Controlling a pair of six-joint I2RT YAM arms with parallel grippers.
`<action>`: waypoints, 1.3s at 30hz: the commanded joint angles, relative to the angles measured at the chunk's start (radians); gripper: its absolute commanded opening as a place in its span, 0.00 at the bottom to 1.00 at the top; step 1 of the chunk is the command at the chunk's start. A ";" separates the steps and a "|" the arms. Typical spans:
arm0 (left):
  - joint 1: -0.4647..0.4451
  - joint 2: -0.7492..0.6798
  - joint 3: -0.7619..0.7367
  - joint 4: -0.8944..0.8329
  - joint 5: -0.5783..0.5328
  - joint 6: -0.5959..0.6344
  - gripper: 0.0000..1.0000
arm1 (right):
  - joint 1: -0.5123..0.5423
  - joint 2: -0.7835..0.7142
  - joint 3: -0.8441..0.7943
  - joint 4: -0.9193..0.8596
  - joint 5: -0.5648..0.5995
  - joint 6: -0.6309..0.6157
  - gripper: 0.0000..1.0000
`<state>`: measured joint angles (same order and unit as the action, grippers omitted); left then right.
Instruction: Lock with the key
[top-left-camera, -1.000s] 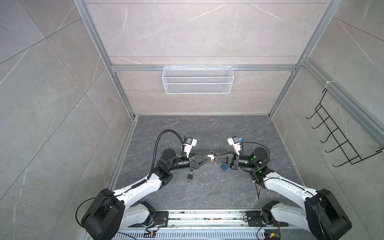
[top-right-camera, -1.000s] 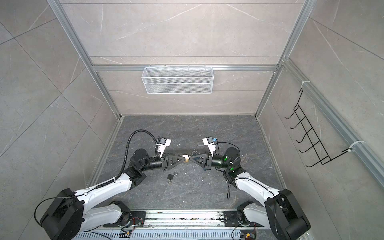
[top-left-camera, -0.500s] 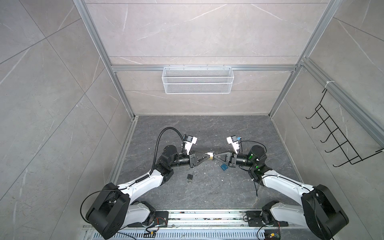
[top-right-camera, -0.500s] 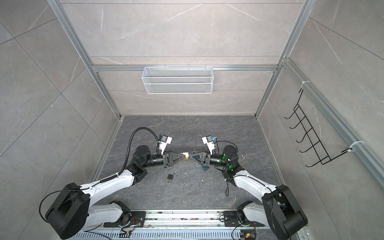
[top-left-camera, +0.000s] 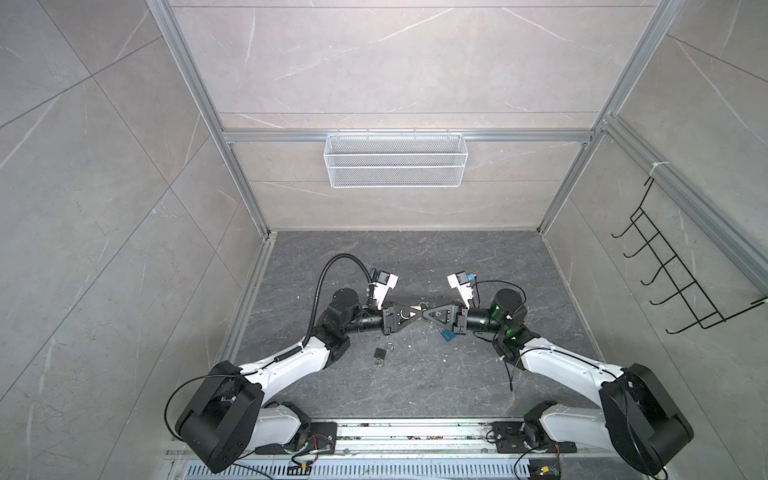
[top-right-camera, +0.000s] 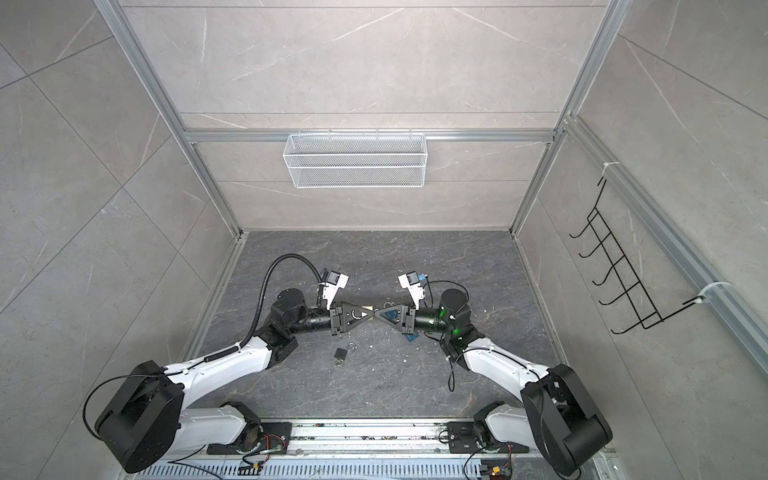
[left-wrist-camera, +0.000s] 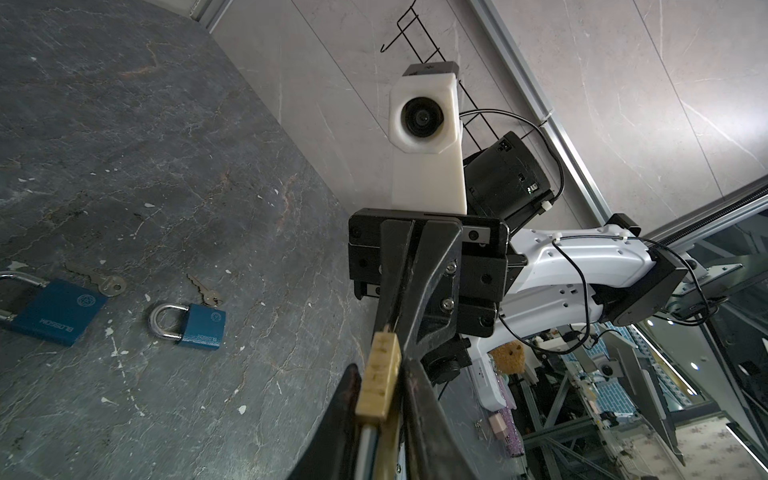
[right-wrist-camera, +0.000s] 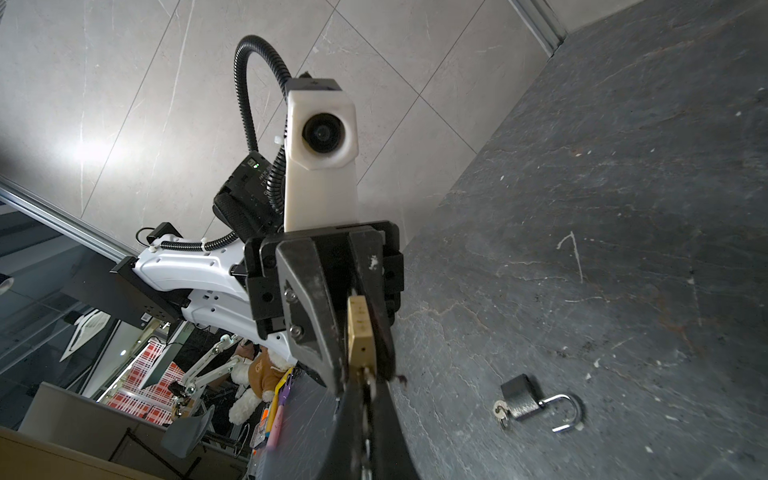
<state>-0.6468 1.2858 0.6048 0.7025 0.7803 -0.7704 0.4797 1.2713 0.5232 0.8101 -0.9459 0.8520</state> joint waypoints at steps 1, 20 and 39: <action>-0.007 0.002 0.040 0.046 0.014 0.019 0.15 | 0.011 0.009 0.031 -0.009 0.010 -0.028 0.00; 0.098 -0.078 -0.053 0.145 -0.008 -0.058 0.00 | -0.096 -0.011 -0.031 0.176 -0.016 0.093 0.00; 0.097 -0.052 -0.034 0.147 0.001 -0.073 0.26 | -0.095 -0.038 -0.024 0.073 -0.007 0.037 0.00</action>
<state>-0.6235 1.2583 0.5629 0.8059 0.8062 -0.8509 0.4572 1.2594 0.5011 0.8898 -1.0023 0.9123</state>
